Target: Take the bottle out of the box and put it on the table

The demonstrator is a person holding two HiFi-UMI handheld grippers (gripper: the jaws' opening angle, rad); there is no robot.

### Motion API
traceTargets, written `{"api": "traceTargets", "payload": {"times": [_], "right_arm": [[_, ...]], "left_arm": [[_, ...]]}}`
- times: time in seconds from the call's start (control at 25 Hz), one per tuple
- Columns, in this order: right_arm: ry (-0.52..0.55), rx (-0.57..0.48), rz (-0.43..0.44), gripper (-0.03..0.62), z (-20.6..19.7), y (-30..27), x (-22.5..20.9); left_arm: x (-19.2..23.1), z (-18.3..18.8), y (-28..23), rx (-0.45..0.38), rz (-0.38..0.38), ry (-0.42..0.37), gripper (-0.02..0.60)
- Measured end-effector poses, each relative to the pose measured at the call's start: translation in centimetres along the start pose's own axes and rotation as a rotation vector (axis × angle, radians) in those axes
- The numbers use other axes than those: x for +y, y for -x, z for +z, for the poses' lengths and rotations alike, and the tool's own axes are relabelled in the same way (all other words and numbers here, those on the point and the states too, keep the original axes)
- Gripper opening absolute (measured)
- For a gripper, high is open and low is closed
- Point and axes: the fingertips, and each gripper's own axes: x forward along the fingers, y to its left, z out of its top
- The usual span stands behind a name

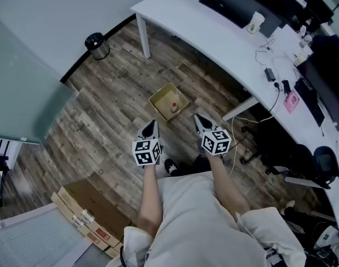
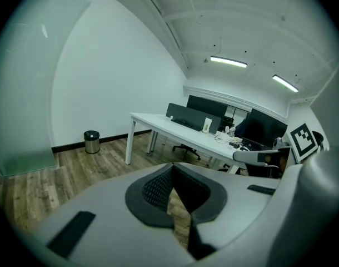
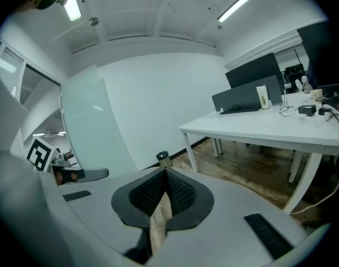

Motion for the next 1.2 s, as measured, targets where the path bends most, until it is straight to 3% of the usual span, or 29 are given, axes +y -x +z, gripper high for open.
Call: {"api": "traceTargets", "payload": {"times": [0.2, 0.48, 0.68, 0.84, 1.2], "right_arm": [[-0.014, 0.015, 0.031, 0.038, 0.6, -2.0, 0.2], [0.048, 0.158, 0.132, 0.04, -1.1, -6.9, 0.0], [-0.006, 0.144, 0.158, 0.04, 1.4, -12.2, -2.1], [0.016, 0.158, 0.167, 0.04, 4.3, -16.7, -4.9], [-0.02, 0.165, 0.157, 0.041, 8.4, -23.1, -11.9]], "left_arm": [[0.2, 0.0, -1.2, 0.024, -0.021, -0.023, 0.012], [1.5, 1.6, -5.6, 0.034, -0.011, -0.045, 0.012], [3.7, 4.1, -9.7, 0.069, 0.025, -0.076, 0.014], [5.2, 6.1, -14.4, 0.088, 0.048, -0.06, 0.012], [4.0, 8.5, -24.4, 0.171, 0.022, -0.083, 0.014]]}}
